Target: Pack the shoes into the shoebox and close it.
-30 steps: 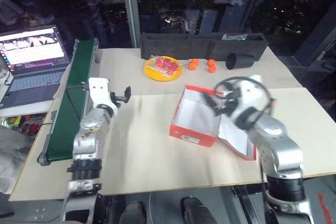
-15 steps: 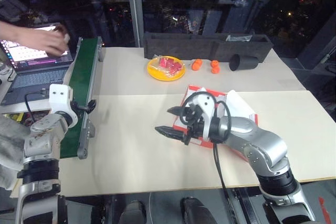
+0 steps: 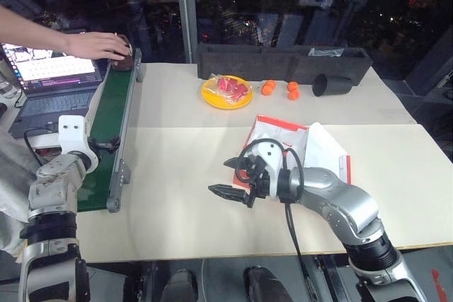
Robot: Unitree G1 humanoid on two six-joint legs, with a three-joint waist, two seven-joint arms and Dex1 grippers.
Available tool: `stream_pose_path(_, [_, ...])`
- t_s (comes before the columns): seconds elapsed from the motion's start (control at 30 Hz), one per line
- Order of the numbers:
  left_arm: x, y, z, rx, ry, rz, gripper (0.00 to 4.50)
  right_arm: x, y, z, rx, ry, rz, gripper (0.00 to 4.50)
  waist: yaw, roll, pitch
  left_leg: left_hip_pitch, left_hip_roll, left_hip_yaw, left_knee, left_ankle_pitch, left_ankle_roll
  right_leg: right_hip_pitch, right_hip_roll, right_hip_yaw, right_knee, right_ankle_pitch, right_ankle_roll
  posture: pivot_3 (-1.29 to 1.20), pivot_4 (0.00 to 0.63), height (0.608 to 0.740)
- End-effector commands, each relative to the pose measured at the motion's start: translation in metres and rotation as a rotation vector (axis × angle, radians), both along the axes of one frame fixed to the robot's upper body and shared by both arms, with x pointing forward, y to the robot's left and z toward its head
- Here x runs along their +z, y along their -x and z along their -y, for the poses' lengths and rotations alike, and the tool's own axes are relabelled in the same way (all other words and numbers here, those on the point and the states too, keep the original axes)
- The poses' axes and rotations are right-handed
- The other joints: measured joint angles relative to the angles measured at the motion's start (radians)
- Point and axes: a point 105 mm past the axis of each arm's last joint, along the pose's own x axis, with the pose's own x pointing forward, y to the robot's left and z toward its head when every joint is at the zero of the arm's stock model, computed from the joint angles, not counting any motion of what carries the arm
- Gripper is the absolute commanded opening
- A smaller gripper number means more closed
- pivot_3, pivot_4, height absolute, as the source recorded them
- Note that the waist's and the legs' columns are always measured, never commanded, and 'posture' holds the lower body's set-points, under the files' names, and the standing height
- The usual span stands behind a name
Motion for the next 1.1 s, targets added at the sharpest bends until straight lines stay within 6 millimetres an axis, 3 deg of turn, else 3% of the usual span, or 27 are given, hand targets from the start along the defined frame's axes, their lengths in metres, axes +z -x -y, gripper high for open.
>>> stream_pose_path(0.03, [0.015, -0.004, 0.003, -0.004, -0.02, 0.062, 4.5, 0.008, -0.007, 0.008, -0.052, -0.012, 0.059, 4.47, 0.0, 0.0, 0.0, 0.0, 0.0, 0.0, 0.0, 0.0, 0.0, 0.0, 0.0, 0.0, 0.0, 0.0, 0.0, 0.0, 0.15, 0.714])
stream_pose_path(0.47, [0.013, -0.014, 0.013, -0.01, -0.021, 0.049, 4.5, 0.01, -0.014, 0.021, -0.119, 0.013, 0.093, 4.47, 0.0, 0.0, 0.0, 0.0, 0.0, 0.0, 0.0, 0.0, 0.0, 0.0, 0.0, 0.0, 0.0, 0.0, 0.0, 0.0, 0.15, 0.714])
stream_pose_path(0.7, [0.03, -0.024, 0.009, 0.036, -0.041, 0.053, 4.5, 0.011, -0.016, 0.024, -0.139, 0.008, 0.097, 4.47, 0.0, 0.0, 0.0, 0.0, 0.0, 0.0, 0.001, 0.0, 0.0, 0.0, 0.0, 0.0, 0.0, 0.0, 0.0, 0.0, 0.15, 0.714])
stream_pose_path(1.1, [0.037, -0.027, -0.01, 0.143, -0.053, 0.023, 4.5, 0.012, -0.017, 0.025, -0.149, -0.001, 0.098, 4.47, -0.001, 0.0, 0.0, -0.001, 0.0, -0.001, 0.001, 0.0, 0.0, 0.0, 0.0, 0.0, 0.0, 0.0, 0.0, 0.0, 0.15, 0.714])
